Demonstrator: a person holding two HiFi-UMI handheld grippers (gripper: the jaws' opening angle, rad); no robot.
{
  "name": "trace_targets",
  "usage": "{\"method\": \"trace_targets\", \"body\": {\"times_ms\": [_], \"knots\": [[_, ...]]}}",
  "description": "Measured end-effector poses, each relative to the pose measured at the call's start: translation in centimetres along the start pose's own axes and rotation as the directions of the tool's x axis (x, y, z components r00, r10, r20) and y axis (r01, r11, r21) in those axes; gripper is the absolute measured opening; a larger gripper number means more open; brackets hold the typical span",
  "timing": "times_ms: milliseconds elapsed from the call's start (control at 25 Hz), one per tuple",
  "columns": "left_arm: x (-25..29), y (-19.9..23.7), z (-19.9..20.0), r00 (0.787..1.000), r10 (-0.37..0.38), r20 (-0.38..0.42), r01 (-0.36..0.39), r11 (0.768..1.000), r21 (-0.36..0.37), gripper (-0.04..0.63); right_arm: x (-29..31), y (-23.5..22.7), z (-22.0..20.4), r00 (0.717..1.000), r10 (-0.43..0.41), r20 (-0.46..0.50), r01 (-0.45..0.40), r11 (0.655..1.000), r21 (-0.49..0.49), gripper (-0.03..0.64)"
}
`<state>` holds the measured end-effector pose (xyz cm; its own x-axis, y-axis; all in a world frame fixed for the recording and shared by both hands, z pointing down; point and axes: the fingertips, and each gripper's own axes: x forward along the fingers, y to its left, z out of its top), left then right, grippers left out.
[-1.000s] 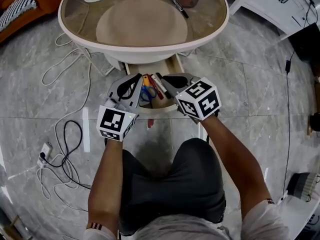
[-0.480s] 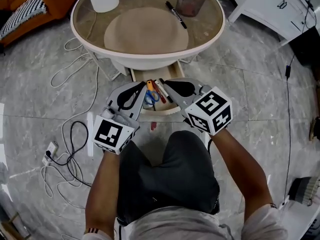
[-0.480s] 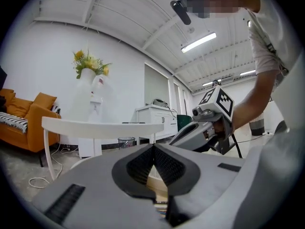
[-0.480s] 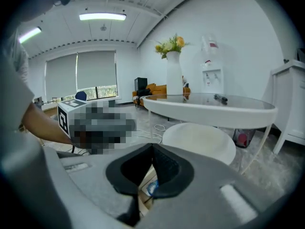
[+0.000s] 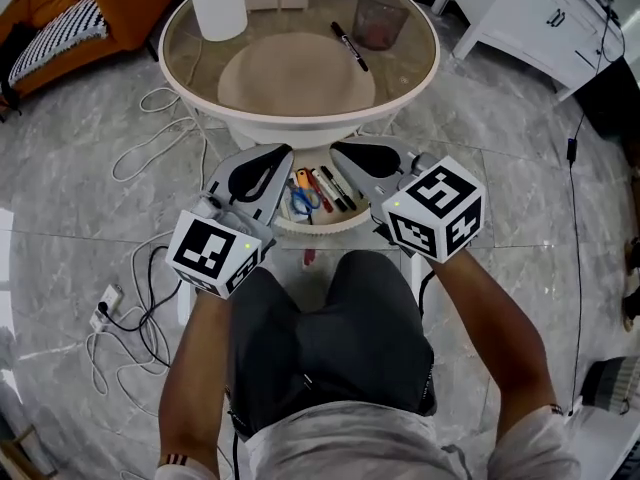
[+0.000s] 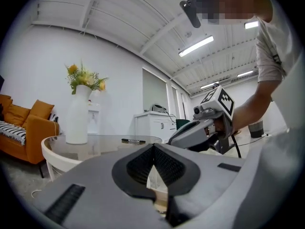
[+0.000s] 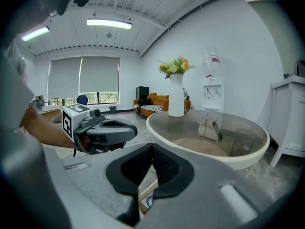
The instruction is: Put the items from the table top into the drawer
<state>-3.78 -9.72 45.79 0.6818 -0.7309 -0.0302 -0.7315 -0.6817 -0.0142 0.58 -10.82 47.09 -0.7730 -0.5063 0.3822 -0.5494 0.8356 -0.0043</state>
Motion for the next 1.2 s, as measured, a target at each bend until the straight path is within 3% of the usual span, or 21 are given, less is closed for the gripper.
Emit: {"method": "trace_targets", "body": {"times_ms": [560, 1200], "knots": [[2.5, 1.1, 5.2, 1.0, -0.003, -0.012, 0.004, 1.0, 0.029, -0.002, -1.2, -2.2, 4.9, 0.999, -0.041, 0.034, 0.04, 0.999, 0.023, 0.002], [7.0, 3.1, 6.1, 0.998, 0.012, -0.065, -0.014, 0.999, -0.034, -0.002, 0.6, -10.4, 5.8, 0.985, -0.141, -0.095, 0.145, 0.988, 0.045, 0.014]]}}
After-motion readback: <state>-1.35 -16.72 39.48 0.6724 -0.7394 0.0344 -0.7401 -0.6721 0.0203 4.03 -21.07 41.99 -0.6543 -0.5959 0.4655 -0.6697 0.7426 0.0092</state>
